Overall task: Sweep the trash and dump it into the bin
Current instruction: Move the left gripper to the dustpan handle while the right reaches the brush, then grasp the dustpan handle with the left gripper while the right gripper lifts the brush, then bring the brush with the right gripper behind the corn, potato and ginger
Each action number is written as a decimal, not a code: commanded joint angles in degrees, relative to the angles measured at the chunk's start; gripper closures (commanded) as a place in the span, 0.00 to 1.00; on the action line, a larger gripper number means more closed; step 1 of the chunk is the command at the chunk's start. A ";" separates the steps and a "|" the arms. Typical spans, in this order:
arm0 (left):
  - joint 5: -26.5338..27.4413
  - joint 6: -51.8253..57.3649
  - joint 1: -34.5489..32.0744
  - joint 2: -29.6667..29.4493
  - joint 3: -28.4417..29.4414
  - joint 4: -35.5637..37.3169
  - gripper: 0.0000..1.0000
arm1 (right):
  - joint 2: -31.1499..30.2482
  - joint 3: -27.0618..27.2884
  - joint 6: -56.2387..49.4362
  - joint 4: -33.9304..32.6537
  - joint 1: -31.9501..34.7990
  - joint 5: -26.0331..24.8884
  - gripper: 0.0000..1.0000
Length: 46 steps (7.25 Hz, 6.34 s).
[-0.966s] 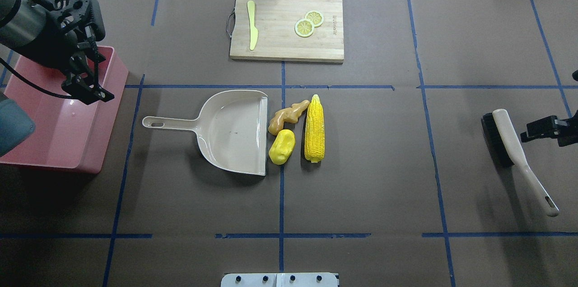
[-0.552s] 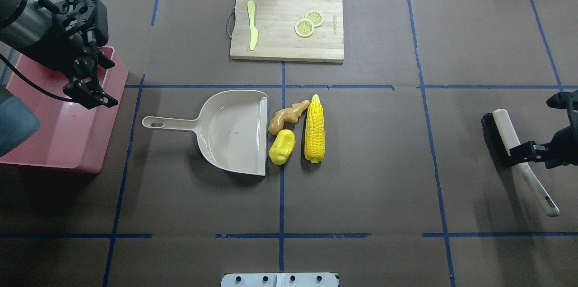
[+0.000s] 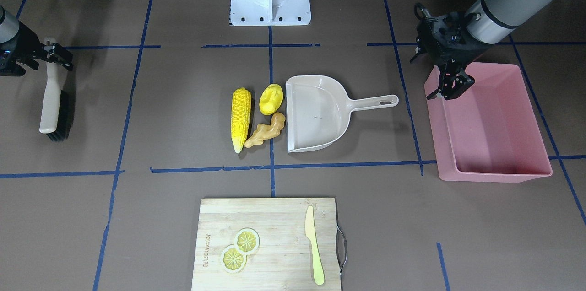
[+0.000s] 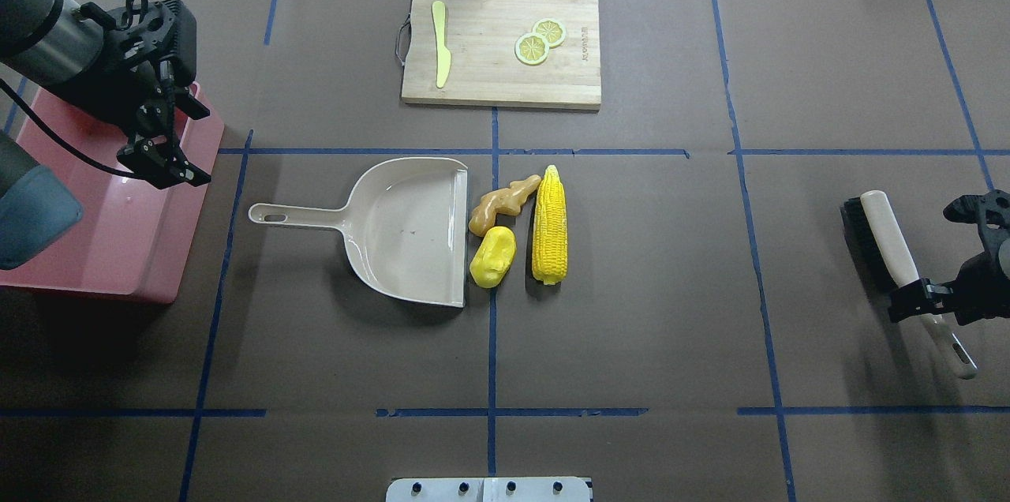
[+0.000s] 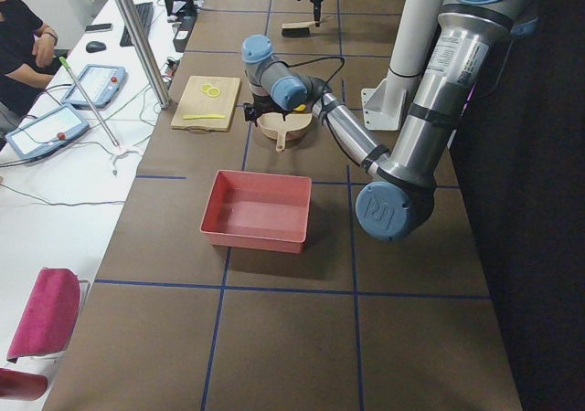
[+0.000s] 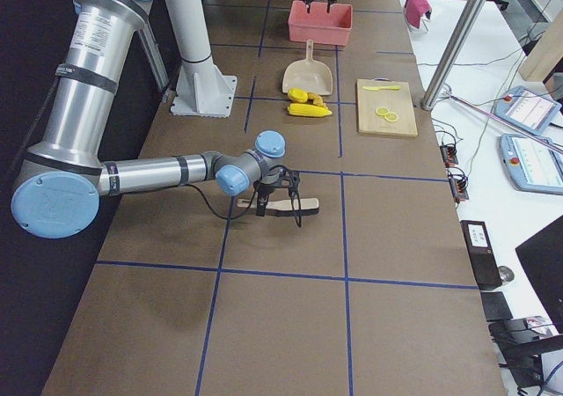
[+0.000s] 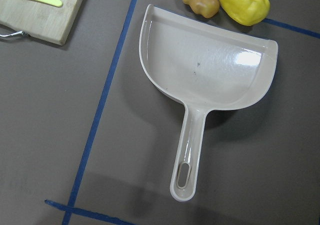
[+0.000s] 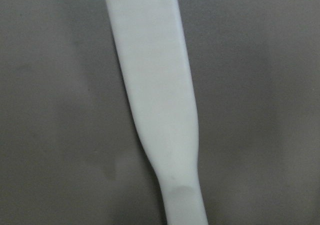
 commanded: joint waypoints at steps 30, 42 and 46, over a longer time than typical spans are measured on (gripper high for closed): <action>10.87 0.80 15.91 -5.35 14.90 -9.34 0.83 | 0.86 8.87 -0.01 -0.68 7.82 4.34 1.00; 22.30 3.61 19.60 -11.67 11.12 13.69 1.00 | 22.99 10.01 4.45 -23.79 -1.12 2.84 1.00; 22.30 3.61 19.60 -11.93 11.21 13.69 1.00 | 38.61 9.39 7.81 -44.03 -12.80 -5.82 1.00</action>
